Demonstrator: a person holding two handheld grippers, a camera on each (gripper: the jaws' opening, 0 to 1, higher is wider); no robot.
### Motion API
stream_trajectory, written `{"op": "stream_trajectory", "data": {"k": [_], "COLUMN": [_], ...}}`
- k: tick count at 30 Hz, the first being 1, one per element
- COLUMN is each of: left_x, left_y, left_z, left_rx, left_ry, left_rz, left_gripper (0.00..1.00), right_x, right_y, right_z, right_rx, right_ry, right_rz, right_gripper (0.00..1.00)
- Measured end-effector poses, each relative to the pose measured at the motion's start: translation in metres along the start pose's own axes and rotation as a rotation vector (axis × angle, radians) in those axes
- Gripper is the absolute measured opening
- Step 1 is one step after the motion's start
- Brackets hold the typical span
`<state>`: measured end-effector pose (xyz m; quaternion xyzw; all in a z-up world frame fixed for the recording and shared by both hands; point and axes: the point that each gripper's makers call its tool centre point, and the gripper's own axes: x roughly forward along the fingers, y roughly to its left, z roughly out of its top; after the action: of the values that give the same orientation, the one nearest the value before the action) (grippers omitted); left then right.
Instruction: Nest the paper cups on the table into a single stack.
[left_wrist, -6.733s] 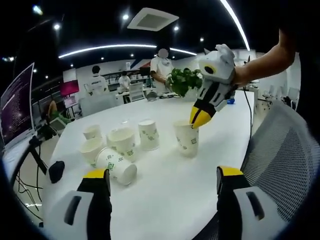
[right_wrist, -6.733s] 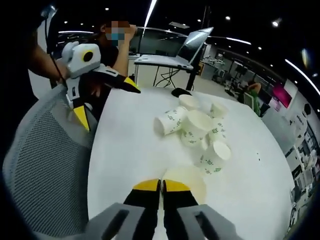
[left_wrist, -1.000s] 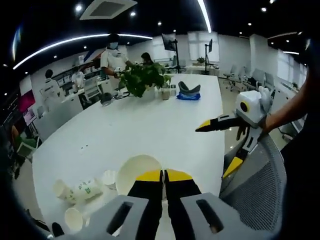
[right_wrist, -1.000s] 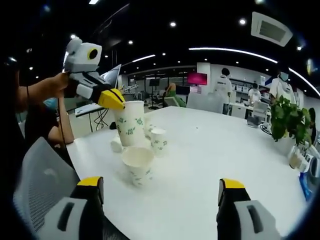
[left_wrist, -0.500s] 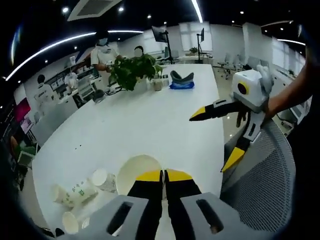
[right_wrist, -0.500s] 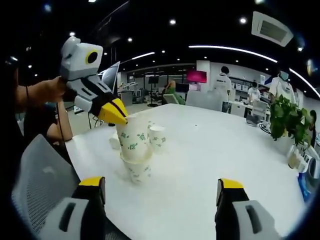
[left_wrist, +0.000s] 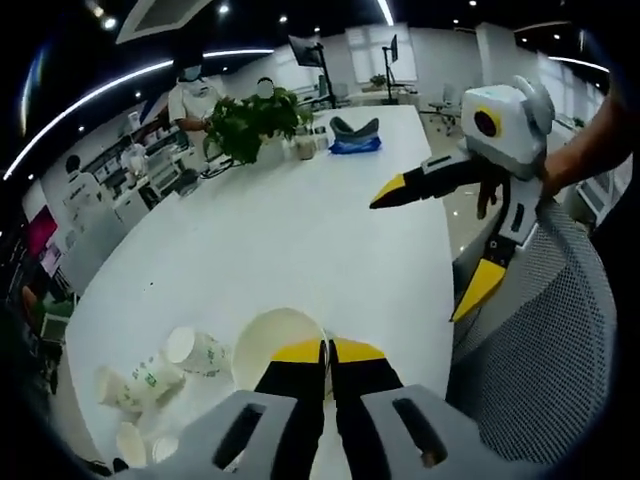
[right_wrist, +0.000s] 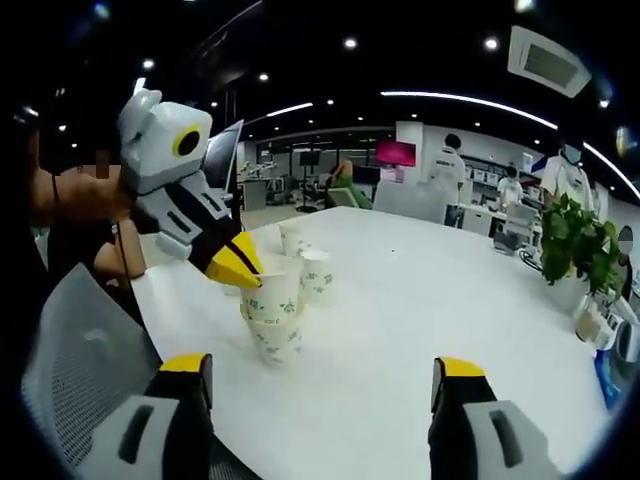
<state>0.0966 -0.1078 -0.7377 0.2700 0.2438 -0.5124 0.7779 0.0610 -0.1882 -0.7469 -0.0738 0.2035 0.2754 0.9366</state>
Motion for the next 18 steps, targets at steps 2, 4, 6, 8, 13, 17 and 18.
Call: {"op": "stream_trajectory", "data": {"k": [2, 4, 6, 8, 13, 17, 18], "left_x": [0.003, 0.008, 0.010, 0.012, 0.018, 0.021, 0.022], "left_y": [-0.002, -0.004, -0.005, -0.006, -0.008, -0.011, -0.012], "left_z": [-0.003, -0.007, -0.009, -0.011, -0.015, -0.017, -0.018], "left_rx": [-0.013, -0.030, -0.036, -0.057, -0.074, -0.080, -0.084], "left_ry": [0.005, 0.008, 0.010, 0.008, 0.010, 0.015, 0.015], "left_rz": [-0.011, -0.020, -0.025, -0.034, -0.053, -0.069, -0.072], "left_gripper": [0.00, 0.00, 0.00, 0.00, 0.00, 0.00, 0.00], "right_x": [0.000, 0.000, 0.000, 0.000, 0.000, 0.000, 0.000], "right_y": [0.000, -0.001, -0.002, -0.002, -0.003, -0.003, -0.003], "right_z": [-0.001, -0.002, -0.002, -0.002, -0.002, -0.002, -0.002], "right_rx": [-0.007, -0.021, -0.025, -0.024, -0.023, -0.018, -0.020], "right_ry": [0.003, 0.010, 0.011, 0.012, 0.012, 0.012, 0.012], "right_rz": [0.000, -0.003, -0.008, -0.008, -0.010, -0.013, -0.014], "right_gripper": [0.90, 0.88, 0.88, 0.88, 0.88, 0.88, 0.88]}}
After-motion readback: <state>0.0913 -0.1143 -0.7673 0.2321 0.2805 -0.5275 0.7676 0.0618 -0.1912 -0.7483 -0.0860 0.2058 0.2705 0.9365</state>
